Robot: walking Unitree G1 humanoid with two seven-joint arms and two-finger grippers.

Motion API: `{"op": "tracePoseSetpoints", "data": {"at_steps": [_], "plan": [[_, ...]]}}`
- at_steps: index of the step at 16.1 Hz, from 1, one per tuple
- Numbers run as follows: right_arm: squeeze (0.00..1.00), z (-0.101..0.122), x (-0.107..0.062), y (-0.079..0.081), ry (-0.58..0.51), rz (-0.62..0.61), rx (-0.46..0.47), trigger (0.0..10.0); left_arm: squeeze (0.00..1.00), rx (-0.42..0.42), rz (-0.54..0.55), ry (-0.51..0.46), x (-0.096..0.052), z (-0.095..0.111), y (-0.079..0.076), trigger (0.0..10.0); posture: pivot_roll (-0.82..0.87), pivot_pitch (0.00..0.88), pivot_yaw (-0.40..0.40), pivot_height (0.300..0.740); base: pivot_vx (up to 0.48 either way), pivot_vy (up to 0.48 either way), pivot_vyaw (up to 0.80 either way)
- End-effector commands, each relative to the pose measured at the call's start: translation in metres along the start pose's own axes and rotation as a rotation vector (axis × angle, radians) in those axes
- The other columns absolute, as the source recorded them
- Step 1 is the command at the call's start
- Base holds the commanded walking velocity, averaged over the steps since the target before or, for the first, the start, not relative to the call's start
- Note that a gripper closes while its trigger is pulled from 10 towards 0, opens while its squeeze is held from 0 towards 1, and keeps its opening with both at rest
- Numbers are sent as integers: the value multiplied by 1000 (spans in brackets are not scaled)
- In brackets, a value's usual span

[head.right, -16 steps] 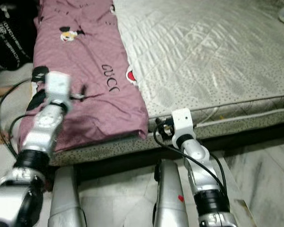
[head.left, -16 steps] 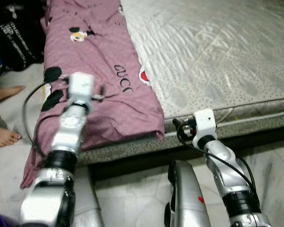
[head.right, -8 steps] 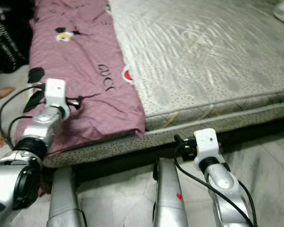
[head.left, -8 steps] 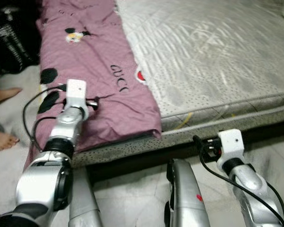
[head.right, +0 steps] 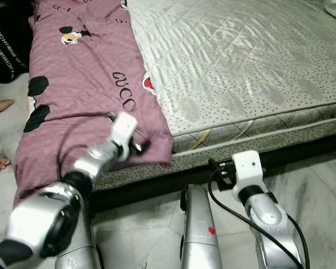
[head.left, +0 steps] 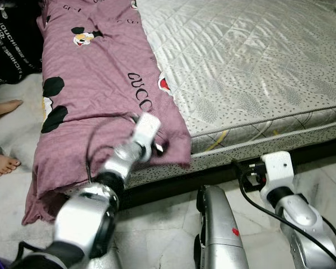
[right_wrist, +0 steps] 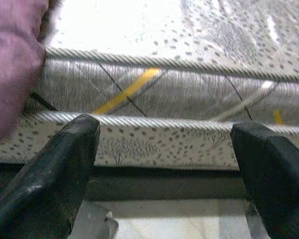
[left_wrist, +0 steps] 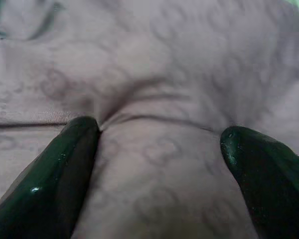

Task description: Clean up the room

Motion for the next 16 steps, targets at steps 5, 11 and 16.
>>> {"op": "tracePoseSetpoints", "data": {"at_steps": [5,11,16], "plan": [[0,4,13,6,-2,6,16,10000,0,118,-236,166,-4,-52,-49,10000,-140,122,-14,490,0,0,0],[0,13,37,17,-49,19,37,10000,0,340,113,-105,-3,20,9,10000,-79,60,-13,490,0,0,0],[0,39,69,31,-143,28,78,10000,0,434,333,-354,-29,65,47,10000,-20,0,-9,490,0,0,0]]}}
Point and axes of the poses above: a point about 5 cm out from each wrist's last joint towards the gripper, its own x axis pointing out of the wrist towards the gripper, its own z axis along the axis of the wrist's last joint, y = z × x, the point moved 2 cm from there along x, pointing out of the wrist towards the gripper, and after that the axes turned 2 degrees about x, right-handed, at the moved point
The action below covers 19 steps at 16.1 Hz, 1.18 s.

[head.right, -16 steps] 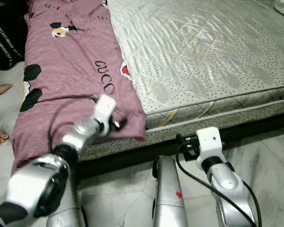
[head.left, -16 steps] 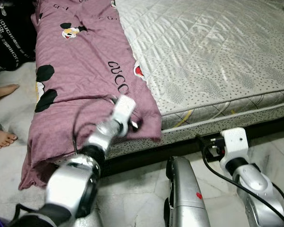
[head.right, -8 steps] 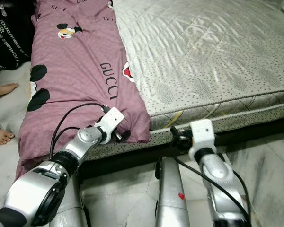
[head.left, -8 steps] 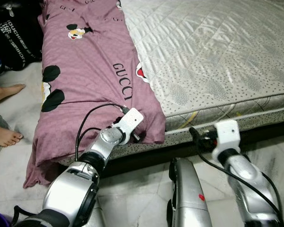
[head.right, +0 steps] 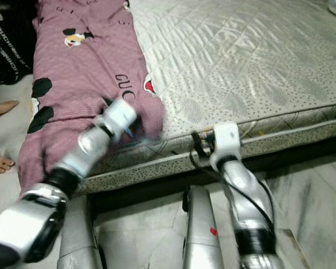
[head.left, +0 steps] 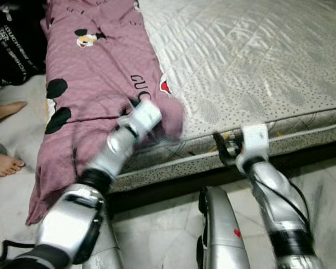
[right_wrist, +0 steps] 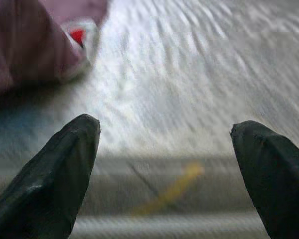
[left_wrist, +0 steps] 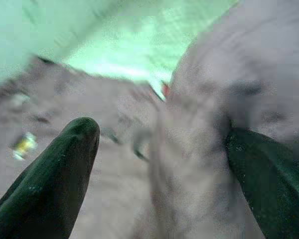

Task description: Clean up the room

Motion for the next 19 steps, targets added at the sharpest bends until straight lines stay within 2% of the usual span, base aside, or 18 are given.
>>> {"op": "tracePoseSetpoints", "data": {"at_steps": [1,3,4,5,8,9,11,12,13,15,17,19], "plan": [[0,0,6,8,-7,19,9,10000,0,-61,24,-15,-6,-2,1,10000,2,0,-4,490,0,0,0],[0,3,14,15,-22,31,20,10000,0,-119,56,-32,-14,-2,5,10000,20,0,-4,490,0,0,0],[0,5,20,21,-34,39,29,10000,0,-166,47,-41,-24,-4,3,10000,39,0,-8,490,0,0,0],[0,5,24,23,-39,40,34,10000,0,-177,43,-47,-30,-6,0,10000,47,0,-10,490,0,0,0],[0,7,30,27,-55,45,38,10000,0,-239,82,-68,-39,-3,2,10000,48,0,-6,490,0,0,0],[0,8,30,26,-62,39,44,10000,0,-259,114,-101,-42,3,7,10000,49,0,-3,490,0,0,0],[0,10,33,25,-83,28,72,10000,0,-389,275,-138,-58,7,25,10000,58,0,6,490,0,0,0],[0,11,33,26,-92,28,85,10000,0,-424,335,-137,-64,6,31,10000,58,0,7,490,0,0,0],[0,14,35,29,-103,29,102,10000,0,-424,403,-122,-74,0,36,10000,63,0,10,490,0,0,0],[0,18,38,34,-142,20,138,10000,0,-477,553,-73,-102,-21,48,10000,81,0,9,490,0,0,0],[0,22,41,36,-161,13,149,10000,0,-512,591,-26,-110,-33,52,10000,84,0,10,504,0,0,0],[0,27,48,40,-169,2,175,10000,0,-509,607,-7,-105,-37,55,10000,89,0,4,529,0,0,0]]}}
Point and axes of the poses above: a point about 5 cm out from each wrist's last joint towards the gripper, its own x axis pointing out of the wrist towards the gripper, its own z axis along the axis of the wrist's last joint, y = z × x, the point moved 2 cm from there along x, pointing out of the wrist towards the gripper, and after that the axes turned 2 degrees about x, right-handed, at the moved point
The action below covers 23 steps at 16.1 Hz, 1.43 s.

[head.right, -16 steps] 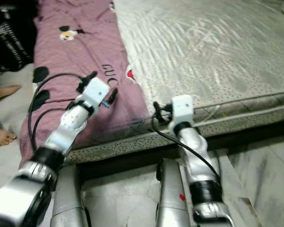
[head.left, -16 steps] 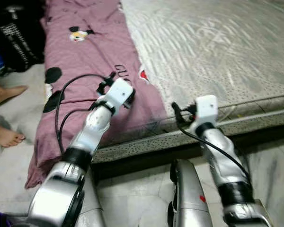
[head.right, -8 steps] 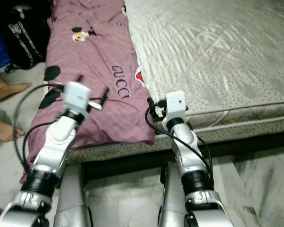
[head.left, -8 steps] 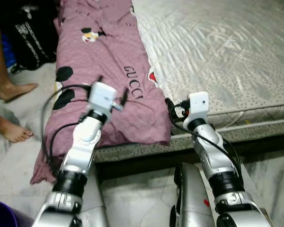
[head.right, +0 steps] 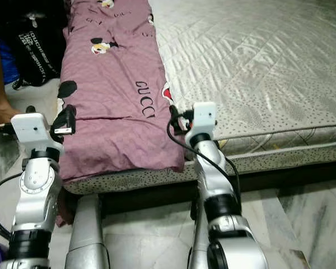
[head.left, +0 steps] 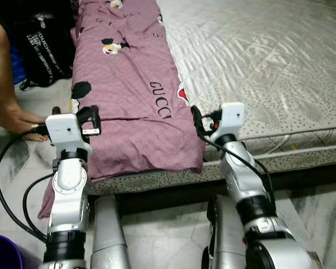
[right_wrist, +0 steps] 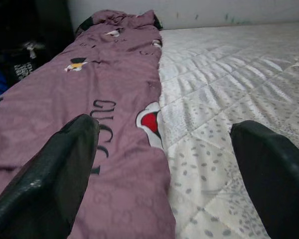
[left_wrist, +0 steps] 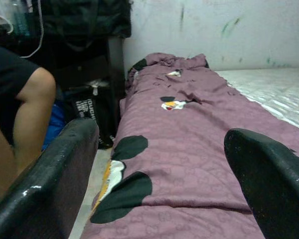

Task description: Clean up the room

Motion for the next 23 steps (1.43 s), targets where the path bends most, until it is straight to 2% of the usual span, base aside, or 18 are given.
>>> {"op": "tracePoseSetpoints", "data": {"at_steps": [1,5,13,16,17,19,23], "plan": [[0,6,5,2,-23,-4,15,10000,0,8,3,-8,5,4,-2,10000,91,0,1,543,0,0,0],[0,13,12,8,-56,-4,22,10000,0,-8,15,-24,7,10,-5,10000,94,0,3,593,0,0,0],[0,13,13,3,-69,-33,14,10000,0,-26,8,-36,15,13,-12,10000,82,0,0,690,0,0,0],[0,11,10,1,-73,-40,12,10000,0,14,-16,-46,15,16,-18,10000,71,0,12,734,0,0,0],[0,9,9,1,-61,-41,5,10000,0,38,-5,-42,15,15,-17,10000,67,0,13,740,0,0,0],[0,8,8,-1,-58,-49,9,10000,0,15,-9,-6,16,9,-18,10000,63,0,6,740,0,0,0],[0,6,5,0,-61,-34,-48,10000,0,12,-59,-22,13,10,-23,10000,72,0,-12,740,0,0,0]]}}
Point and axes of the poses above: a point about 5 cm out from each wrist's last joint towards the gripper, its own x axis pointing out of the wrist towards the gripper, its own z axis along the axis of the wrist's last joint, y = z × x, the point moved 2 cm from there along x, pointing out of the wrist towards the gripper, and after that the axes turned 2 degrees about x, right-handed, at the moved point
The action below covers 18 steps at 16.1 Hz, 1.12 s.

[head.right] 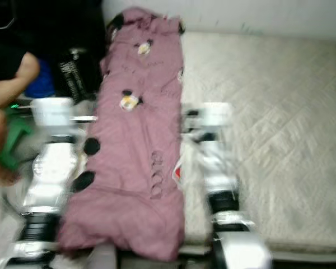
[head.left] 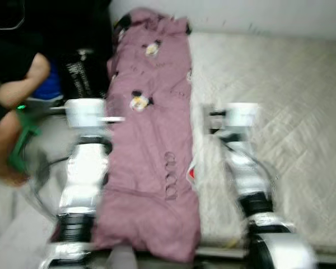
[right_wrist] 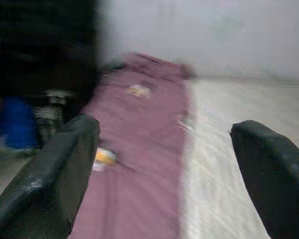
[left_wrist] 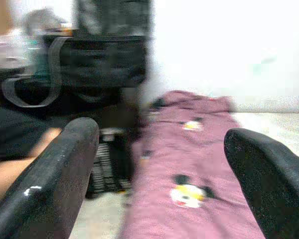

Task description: Clean up the room

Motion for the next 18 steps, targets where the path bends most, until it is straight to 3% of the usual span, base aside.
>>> {"op": "tracePoseSetpoints", "data": {"at_steps": [1,6,9,14,18], "plan": [[0,4,-2,-12,-18,-20,-42,10000,0,-19,-30,9,-4,-2,-9,10000,70,0,-14,740,0,0,0],[0,3,0,-8,-12,-9,-59,10000,0,6,-49,41,-2,-8,-20,10000,66,0,-13,740,0,0,0],[0,2,1,-5,3,14,-59,10000,0,-61,-38,67,-2,-12,-19,10000,69,0,-29,740,0,0,0],[0,-3,5,3,39,26,-21,10000,0,-55,-43,76,-2,-13,-25,10000,74,0,-32,740,0,0,0],[0,-2,6,7,35,42,-20,10000,0,-72,-63,78,0,-12,-30,10000,66,0,-31,740,0,0,-600]]}}
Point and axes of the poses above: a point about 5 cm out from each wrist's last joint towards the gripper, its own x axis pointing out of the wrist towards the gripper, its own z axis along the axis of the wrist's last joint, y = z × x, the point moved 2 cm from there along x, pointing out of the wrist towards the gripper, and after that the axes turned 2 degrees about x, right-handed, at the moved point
